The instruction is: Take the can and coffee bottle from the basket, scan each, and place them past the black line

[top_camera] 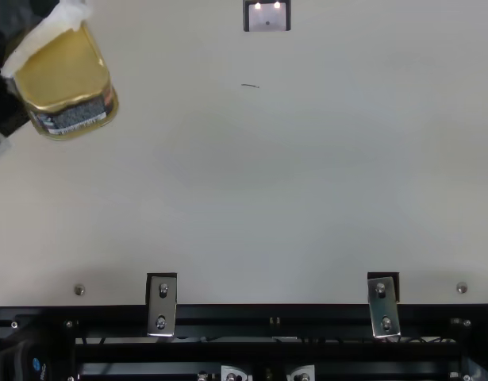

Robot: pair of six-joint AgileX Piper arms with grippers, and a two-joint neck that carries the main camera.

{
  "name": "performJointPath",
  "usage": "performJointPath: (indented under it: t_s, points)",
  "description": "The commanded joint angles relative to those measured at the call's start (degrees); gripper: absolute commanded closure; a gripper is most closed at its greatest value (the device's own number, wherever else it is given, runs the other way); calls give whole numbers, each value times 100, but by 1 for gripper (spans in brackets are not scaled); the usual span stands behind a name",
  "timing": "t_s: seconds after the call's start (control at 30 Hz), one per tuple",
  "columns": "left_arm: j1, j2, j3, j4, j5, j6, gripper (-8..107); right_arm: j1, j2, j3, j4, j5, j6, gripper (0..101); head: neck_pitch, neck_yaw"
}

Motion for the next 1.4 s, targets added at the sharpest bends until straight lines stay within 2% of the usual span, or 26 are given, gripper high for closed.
performJointPath:
  t_s: [0.0,0.37,0.87,1.37]
  points:
    - [86,-83,68,-81,-9,-592,89,0,0,0,0,0,0,0,-64,85]
    - [461,-415,222,-378,-9,-1848,89,0,0,0,0,0,0,0,-64,85]
    - [156,-1149,250,-874,-9,-3418,89,0,0,0,0,0,0,0,-64,85]
    - [159,-1146,252,-883,19,-3420,89,0,0,0,0,0,0,0,-64,85]
